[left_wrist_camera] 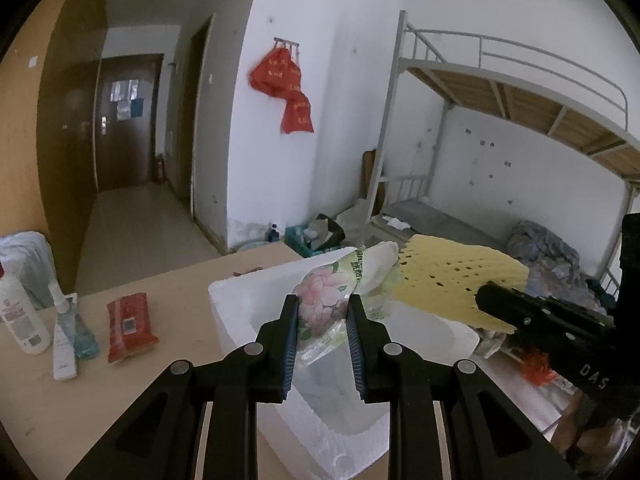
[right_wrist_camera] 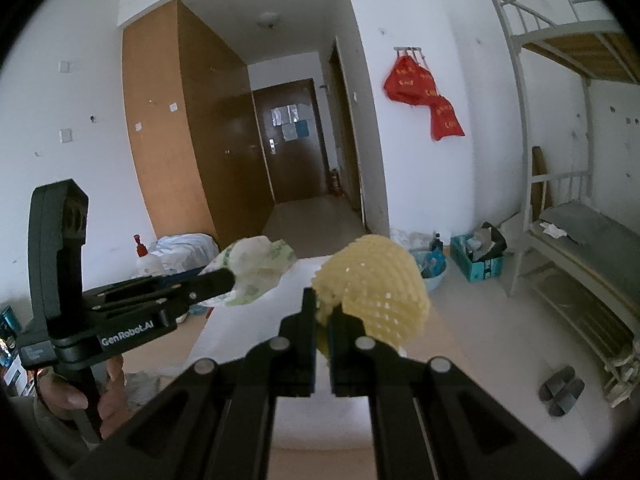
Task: Organize soft objects
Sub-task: 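Carry the wipe pack and sponge over the white foam box and open the left gripper, then lower the yellow sponge into the foam box and open the right gripper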
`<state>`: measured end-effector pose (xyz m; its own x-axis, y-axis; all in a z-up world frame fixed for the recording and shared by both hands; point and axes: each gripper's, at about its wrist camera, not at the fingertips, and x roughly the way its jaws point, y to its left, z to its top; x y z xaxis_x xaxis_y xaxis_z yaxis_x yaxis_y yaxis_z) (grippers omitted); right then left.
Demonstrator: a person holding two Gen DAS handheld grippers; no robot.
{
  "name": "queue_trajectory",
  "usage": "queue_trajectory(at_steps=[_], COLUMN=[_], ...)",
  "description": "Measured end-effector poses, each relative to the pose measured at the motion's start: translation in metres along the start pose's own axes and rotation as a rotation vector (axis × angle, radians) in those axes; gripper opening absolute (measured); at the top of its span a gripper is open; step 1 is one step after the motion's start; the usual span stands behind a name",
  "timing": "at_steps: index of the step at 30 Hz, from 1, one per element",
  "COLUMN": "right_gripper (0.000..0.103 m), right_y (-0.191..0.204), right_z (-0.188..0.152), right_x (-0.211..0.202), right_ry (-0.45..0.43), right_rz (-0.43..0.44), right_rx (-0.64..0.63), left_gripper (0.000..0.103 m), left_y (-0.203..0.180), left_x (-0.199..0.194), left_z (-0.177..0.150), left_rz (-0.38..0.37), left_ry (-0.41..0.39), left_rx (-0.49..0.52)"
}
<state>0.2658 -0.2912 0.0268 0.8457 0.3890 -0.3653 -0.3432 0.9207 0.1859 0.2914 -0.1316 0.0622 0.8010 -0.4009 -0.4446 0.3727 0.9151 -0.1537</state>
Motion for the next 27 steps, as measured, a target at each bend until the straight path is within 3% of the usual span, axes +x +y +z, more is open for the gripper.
queue_trajectory(at_steps=[6,9,11,13,16,19,27], right_gripper=[0.007,0.007,0.007,0.007,0.007,0.007,0.007], right_y=[-0.004,-0.006,-0.007,-0.008,-0.005,-0.006,-0.006], right_z=[0.003,0.003,0.003,0.004,0.004,0.003,0.001], right_x=[0.004,0.005,0.006,0.006,0.005,0.004,0.01], right_ry=[-0.003,-0.002,-0.003,-0.004,-0.005,-0.008,0.001], right_rz=[-0.01,-0.013,-0.015,-0.015,-0.013,-0.012,0.009], right_rx=[0.006,0.012,0.014,0.014,0.011,0.01,0.009], left_gripper=[0.025,0.036,0.051,0.08,0.103,0.103,0.103], left_y=[-0.003,-0.003,-0.002,-0.002,-0.002,-0.005,-0.001], left_x=[0.01,0.016,0.019,0.021,0.018,0.008,-0.003], left_z=[0.0,-0.001,-0.003,-0.002,-0.001,-0.001,-0.001], left_rz=[0.003,0.001,0.01,0.024,0.049,0.086,0.131], left_ry=[0.001,0.014,0.025,0.031,0.012,-0.049,-0.061], left_rx=[0.018,0.008,0.003,0.001,0.005,0.022,0.024])
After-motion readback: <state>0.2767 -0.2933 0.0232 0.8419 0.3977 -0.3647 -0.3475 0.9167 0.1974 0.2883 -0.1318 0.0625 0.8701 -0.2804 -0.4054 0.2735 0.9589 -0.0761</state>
